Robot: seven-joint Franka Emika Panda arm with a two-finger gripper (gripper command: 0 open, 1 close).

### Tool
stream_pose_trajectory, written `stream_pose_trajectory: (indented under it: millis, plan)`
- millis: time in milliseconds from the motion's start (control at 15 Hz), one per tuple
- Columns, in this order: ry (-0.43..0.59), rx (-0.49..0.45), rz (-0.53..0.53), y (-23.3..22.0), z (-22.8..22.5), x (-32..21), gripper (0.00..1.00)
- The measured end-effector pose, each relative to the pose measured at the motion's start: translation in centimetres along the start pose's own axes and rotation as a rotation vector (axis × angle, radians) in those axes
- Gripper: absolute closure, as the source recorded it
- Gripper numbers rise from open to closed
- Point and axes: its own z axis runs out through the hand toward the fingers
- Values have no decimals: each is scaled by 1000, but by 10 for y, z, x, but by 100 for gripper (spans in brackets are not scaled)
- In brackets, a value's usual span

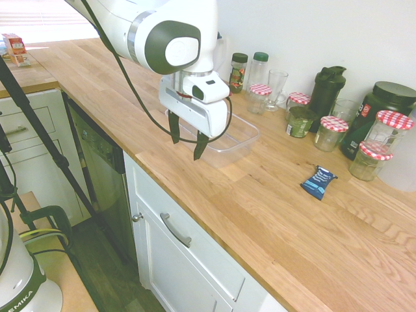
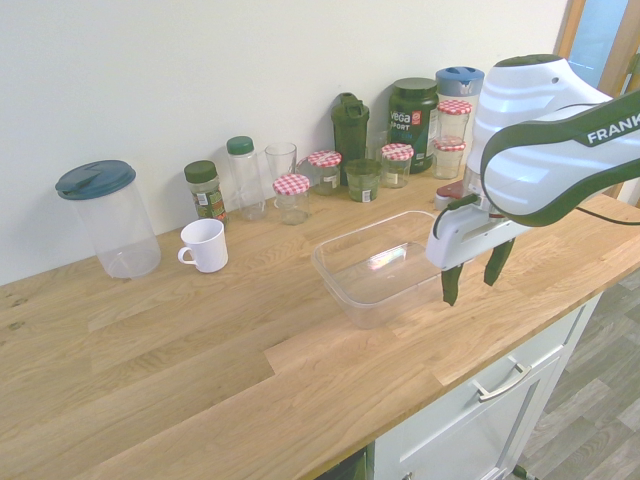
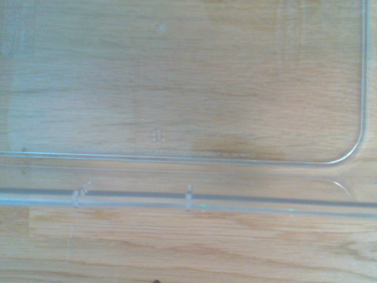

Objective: Put the protein bar into the container

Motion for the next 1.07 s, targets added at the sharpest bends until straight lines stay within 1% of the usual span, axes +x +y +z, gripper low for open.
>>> stream_pose_trajectory:
  millis: [200, 400, 600, 800, 933, 1067]
  plan:
    - [-2, 0, 7, 2, 0, 2, 0]
    - [-4, 10, 47, 21, -1, 24, 0]
    - [15, 40, 92, 49, -15, 63, 0]
    - [38, 69, 141, 81, -42, 113, 0]
    - [51, 74, 167, 89, -56, 145, 0]
    - [63, 71, 170, 82, -60, 175, 0]
